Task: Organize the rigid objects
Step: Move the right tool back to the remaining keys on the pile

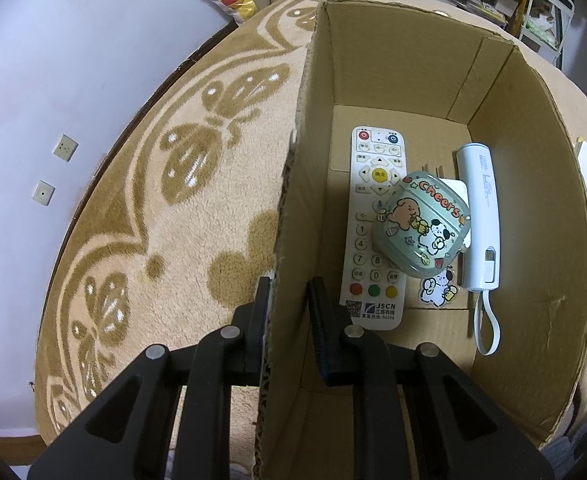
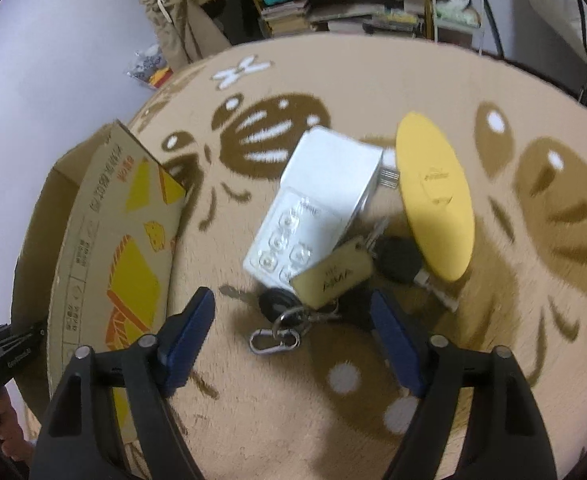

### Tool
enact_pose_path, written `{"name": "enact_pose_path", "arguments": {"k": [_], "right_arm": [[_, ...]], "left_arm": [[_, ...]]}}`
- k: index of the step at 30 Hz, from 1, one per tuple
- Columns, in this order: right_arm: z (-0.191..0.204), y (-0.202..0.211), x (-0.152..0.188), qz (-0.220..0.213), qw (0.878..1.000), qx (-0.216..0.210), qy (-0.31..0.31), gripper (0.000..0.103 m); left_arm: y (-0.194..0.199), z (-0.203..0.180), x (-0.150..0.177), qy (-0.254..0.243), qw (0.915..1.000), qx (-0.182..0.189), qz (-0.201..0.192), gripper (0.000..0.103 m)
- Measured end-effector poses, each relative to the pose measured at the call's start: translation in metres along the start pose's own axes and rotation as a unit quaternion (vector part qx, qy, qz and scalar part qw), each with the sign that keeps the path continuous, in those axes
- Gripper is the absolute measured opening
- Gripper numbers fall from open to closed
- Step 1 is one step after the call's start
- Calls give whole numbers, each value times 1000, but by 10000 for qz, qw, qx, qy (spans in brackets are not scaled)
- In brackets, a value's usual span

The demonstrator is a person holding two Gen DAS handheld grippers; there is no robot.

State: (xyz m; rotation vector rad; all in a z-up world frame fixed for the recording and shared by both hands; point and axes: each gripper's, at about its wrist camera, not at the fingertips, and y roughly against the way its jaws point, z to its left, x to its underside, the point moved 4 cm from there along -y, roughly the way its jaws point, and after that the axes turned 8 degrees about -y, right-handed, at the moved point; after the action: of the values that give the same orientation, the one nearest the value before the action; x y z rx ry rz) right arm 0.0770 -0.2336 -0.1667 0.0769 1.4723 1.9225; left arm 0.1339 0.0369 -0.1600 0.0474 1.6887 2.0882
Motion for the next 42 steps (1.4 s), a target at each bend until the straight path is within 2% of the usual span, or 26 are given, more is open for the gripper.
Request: {"name": "enact_pose_path", "arguments": {"k": [3,5,11,12,14,20,22,25,26,28,29,32,42], "right_arm": [[-2,-8,3,156,9999,22,-41,74],[-2,-12,4,193,9998,30,-42,67],[1,-16,6,166,9996,167,165,64],[2,-17,6,171,9996,171,176,58],[2,-18,7,149,9992,281,227,53],[7,-20,12,91,9977,526,425,51],[8,-21,13,74,9962,704,513,46],[7,-20,13,14,9949,867,522,34],[6,-18,13,7,9949,875,502,28],[4,-14,12,-52,9948,914,456,7],[3,-10,11,-114,9944,951,438,5],[5,0,9,-197,9968,692,341,4],[22,23,-7,-651,9971,254,313,4]], "left_arm": [[1,-1,0,-21,10000,-31,-9,17],[2,-2,1,-29,10000,-41,-15,17],[3,-2,2,-47,10000,-68,-16,17],[3,-1,2,-46,10000,-69,-16,17],[3,-1,2,-45,10000,-65,-18,17],[4,-2,3,-65,9999,-97,-31,17],[5,-2,3,-70,9999,-104,-36,17],[5,-3,3,-66,9999,-105,-37,18],[6,-3,3,-59,9999,-115,-43,18],[6,-3,3,-61,9999,-138,-52,18],[7,-4,3,-81,9998,-160,-57,18],[8,-3,3,-67,9998,-149,-63,18],[9,-2,3,-63,9999,-143,-68,18]]}}
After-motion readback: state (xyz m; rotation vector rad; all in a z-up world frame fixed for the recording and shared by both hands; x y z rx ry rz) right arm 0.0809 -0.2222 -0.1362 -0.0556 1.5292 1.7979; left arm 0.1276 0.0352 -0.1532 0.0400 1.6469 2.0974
